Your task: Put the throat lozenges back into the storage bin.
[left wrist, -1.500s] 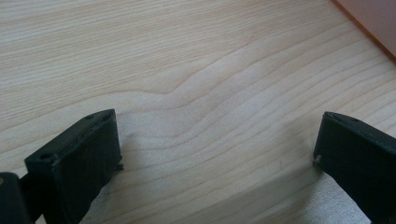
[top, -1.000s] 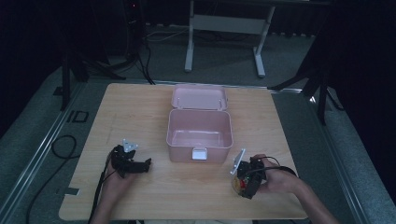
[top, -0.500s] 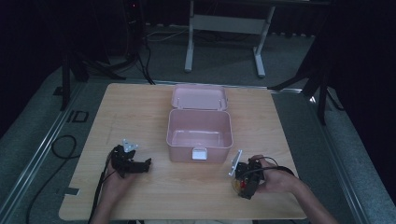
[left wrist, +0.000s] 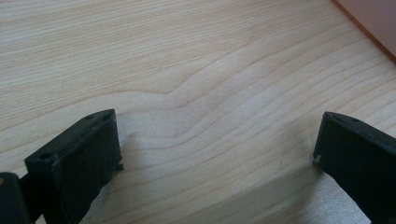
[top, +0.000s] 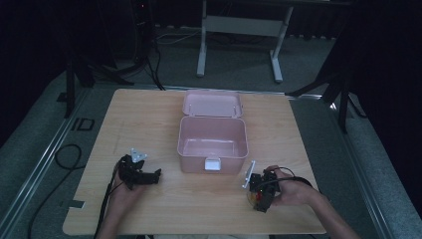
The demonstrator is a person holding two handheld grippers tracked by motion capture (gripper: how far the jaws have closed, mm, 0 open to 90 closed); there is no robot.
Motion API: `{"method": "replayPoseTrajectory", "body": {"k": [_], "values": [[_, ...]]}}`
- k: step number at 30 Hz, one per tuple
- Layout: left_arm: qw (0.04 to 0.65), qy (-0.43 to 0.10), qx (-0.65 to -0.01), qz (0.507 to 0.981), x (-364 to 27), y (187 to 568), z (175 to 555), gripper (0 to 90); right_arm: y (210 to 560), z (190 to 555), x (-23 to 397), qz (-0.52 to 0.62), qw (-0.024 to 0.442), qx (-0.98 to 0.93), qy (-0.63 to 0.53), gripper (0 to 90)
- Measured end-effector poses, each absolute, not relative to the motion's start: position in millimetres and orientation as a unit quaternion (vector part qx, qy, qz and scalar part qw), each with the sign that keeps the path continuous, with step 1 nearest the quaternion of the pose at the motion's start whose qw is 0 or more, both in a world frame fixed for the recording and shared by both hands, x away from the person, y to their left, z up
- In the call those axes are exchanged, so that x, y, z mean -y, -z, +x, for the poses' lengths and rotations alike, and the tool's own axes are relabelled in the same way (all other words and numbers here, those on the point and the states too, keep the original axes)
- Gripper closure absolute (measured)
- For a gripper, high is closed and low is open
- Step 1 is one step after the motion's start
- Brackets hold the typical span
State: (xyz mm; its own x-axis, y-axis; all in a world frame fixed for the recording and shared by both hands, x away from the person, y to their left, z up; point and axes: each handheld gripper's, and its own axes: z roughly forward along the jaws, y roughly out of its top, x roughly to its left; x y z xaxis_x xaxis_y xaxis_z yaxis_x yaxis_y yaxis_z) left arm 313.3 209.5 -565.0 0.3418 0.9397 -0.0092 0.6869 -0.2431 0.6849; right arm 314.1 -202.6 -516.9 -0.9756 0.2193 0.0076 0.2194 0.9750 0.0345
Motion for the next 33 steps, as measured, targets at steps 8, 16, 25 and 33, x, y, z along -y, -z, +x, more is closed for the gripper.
{"method": "replayPoseTrajectory", "body": {"k": [8,16,25,33], "values": [[0.304,-0.208,-0.535,0.76,-209,565,313,0.8,514,313,202,-0.106,-0.002,0.994,0.017,19.9],[0.304,-0.208,-0.535,0.761,-209,565,313,0.8,504,313,203,-0.106,-0.006,0.994,0.023,19.9],[0.304,-0.208,-0.535,0.761,-209,565,313,0.8,491,316,205,-0.103,-0.01,0.994,0.022,19.9],[0.304,-0.208,-0.534,0.761,-210,565,313,0.9,477,318,204,-0.099,-0.016,0.995,0.022,19.9]]}}
